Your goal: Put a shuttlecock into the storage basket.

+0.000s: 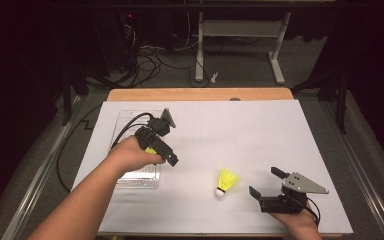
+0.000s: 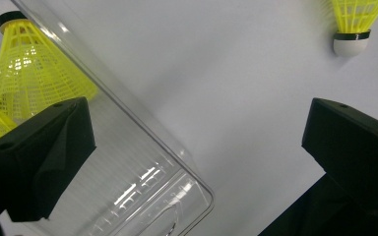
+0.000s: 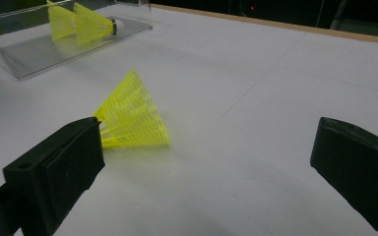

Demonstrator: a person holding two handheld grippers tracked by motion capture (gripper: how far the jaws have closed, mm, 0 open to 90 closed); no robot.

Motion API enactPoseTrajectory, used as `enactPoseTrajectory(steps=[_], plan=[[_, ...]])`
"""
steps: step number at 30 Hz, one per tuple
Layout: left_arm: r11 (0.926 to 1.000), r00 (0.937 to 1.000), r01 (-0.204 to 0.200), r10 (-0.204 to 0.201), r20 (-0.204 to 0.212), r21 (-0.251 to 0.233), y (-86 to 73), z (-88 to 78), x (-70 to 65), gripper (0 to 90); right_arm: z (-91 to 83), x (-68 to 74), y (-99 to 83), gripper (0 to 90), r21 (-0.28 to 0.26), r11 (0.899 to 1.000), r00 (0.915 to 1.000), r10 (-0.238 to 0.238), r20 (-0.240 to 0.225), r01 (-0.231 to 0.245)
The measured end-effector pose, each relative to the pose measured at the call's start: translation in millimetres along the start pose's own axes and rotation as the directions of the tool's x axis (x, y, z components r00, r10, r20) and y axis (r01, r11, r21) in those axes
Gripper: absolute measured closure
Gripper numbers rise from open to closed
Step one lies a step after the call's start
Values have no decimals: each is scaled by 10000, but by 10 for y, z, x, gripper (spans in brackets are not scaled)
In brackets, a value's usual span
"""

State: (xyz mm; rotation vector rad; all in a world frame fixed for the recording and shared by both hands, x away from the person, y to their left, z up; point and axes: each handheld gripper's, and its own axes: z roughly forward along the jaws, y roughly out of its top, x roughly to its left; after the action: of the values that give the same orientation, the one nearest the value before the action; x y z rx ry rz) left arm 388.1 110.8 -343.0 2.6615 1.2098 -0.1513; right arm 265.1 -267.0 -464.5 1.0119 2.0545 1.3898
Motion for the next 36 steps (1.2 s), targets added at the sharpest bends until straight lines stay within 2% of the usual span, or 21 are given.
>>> enactPoseTrajectory(steps=[12,20,26,31,36], plan=[[9997,9997,-252,252,-27,5,124,74,-171,6,-21,-21,-3,3,-42,10000,10000,-9,63,9],[9983,9983,-572,572,123,72,208,185,-330,6,-28,-24,6,3,-33,10000,9999,-70,120,70],[9964,9966,-822,821,45,229,233,283,-474,6,-12,-25,14,3,-63,9999,9999,-104,98,105],[9952,9952,-953,947,259,221,254,378,-582,6,-2,-25,8,3,-12,10000,9999,-91,78,91],[9919,9922,-1224,1214,283,353,283,475,-673,6,-9,-36,8,3,-23,10000,9999,-35,121,35]])
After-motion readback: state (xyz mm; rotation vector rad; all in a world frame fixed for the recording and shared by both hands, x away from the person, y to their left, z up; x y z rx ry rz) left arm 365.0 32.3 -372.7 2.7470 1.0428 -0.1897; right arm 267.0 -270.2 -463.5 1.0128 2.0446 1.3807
